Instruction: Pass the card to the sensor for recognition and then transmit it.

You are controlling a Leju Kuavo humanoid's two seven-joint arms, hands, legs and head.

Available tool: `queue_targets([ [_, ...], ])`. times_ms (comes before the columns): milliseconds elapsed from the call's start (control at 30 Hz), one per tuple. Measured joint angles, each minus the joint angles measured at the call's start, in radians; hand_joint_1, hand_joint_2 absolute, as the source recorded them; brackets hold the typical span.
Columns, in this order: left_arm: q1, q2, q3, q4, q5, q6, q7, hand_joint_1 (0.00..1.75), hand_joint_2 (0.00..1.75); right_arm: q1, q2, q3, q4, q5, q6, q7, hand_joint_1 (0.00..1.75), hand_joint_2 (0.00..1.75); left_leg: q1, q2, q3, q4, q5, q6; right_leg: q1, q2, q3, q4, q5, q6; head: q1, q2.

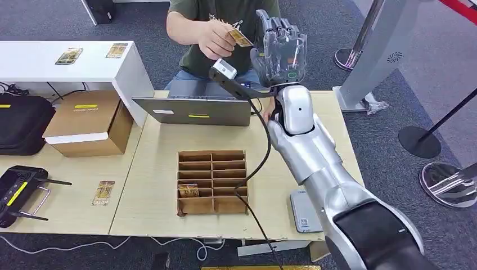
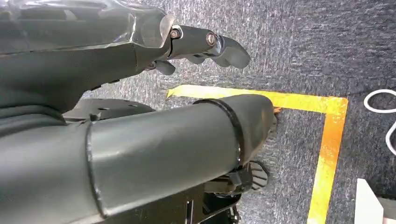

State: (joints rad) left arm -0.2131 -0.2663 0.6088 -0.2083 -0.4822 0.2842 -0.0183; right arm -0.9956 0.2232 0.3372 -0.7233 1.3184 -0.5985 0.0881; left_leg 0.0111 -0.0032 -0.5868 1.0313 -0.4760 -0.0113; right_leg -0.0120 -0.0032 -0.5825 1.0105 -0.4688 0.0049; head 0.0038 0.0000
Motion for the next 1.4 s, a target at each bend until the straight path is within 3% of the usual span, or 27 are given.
queue_targets([
  [1167, 0.000, 0.002, -0.008, 0.000, 0.000, 0.005, 0.000, 0.00, 0.00, -0.003, 0.000, 0.016, 0.023, 0.027, -0.024, 0.014, 0.00, 1.75, 0.000, 0.000, 0.000, 0.000, 0.000, 0.000, 0.000, 0.000, 0.000, 0.000, 0.000, 0.000, 0.000, 0.000],
  [1400, 0.006, 0.008, -0.008, 0.000, 0.026, 0.012, 0.006, 0.00, 0.00, 0.059, -0.017, 0.016, -0.039, 0.062, -0.052, 0.019, 0.00, 1.75, 0.000, 0.000, 0.001, 0.000, 0.000, 0.000, 0.000, 0.000, 0.000, 0.000, 0.000, 0.000, 0.000, 0.000],
])
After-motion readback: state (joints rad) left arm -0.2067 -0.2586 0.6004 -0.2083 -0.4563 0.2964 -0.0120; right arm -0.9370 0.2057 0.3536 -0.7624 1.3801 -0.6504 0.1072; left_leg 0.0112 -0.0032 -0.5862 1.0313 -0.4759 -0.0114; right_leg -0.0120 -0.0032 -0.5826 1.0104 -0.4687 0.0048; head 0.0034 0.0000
